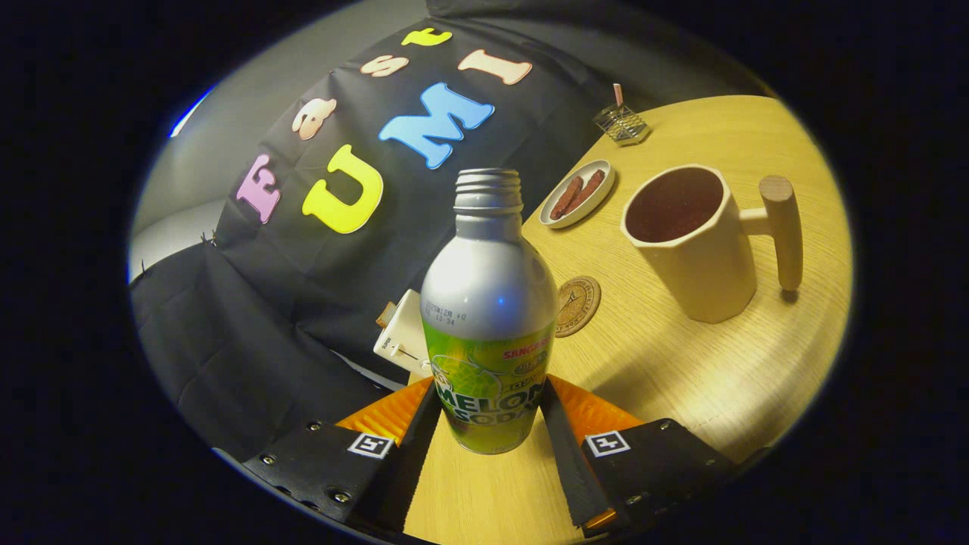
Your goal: Take the bottle from table, then pour the juice into the cup, finally place the bottle on the coaster
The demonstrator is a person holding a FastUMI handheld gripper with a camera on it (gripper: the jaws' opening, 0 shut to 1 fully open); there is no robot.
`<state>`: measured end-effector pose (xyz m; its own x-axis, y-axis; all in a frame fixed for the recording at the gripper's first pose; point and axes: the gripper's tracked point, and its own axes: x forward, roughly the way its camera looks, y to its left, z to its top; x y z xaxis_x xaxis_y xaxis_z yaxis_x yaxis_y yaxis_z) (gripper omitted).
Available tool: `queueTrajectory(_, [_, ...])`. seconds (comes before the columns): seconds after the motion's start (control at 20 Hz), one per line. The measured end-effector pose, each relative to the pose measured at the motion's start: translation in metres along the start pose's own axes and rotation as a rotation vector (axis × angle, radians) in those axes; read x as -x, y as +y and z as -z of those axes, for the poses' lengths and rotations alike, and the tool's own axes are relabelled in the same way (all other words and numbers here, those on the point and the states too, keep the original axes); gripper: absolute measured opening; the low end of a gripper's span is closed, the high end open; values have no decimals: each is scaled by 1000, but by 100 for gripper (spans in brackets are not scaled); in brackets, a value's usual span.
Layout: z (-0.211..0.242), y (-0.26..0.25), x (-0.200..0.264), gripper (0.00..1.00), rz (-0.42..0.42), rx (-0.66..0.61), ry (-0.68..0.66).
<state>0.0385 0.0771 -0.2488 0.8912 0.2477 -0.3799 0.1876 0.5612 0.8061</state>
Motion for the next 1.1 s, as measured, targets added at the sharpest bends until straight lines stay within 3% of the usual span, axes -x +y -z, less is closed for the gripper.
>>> queueTrajectory(0.6, [1, -23, -10, 77, 6, -270, 32])
queueTrajectory(1.1, [-8, -13, -13, 77, -17, -477, 38])
